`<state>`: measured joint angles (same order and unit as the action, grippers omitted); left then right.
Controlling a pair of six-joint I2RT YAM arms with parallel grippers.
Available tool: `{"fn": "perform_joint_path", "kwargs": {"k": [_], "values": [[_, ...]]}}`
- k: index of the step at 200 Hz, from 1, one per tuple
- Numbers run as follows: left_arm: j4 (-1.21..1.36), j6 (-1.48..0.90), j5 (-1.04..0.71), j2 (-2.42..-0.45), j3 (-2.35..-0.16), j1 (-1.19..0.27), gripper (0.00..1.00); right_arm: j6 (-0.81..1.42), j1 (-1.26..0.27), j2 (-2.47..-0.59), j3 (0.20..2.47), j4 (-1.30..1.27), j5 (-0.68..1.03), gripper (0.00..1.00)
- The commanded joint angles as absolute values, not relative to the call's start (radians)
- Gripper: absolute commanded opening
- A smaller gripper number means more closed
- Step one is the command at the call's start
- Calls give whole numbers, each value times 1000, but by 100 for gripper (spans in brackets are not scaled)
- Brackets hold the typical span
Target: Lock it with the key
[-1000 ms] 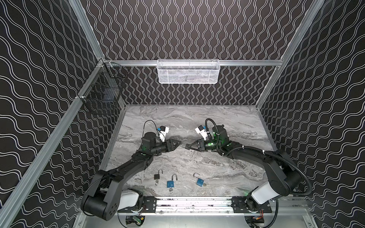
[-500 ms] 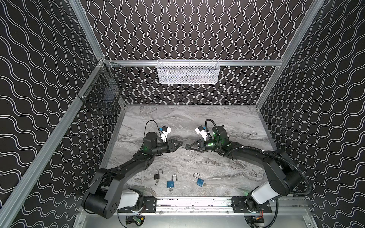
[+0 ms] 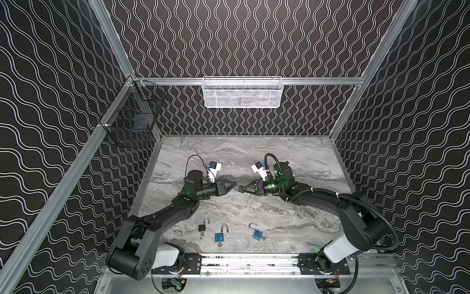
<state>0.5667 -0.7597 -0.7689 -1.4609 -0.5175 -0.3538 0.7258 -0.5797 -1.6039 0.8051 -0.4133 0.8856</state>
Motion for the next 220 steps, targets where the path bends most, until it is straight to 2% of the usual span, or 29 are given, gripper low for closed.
{"fn": "perform_joint_path", "kwargs": {"k": [1,58,114,162,220], "values": [[541,-727,-779,-1451,-534,-354,31,738,-578,-1608,803,-474,904,0],[348,-609,-744,-1431,-574,-354,35,728,-575,-1580,806,-453,908,0],[503,-677,-811,-1447,-544,-354,35,763,-572,-1589,796,-504,926,0],[447,-642,-799,-1419,-549,-356,33,755,-571,-1594,805,-488,930,0],[492,-665,-816,-1443,-546,-355,29,761,-571,-1598,808,-494,932,0]]}}
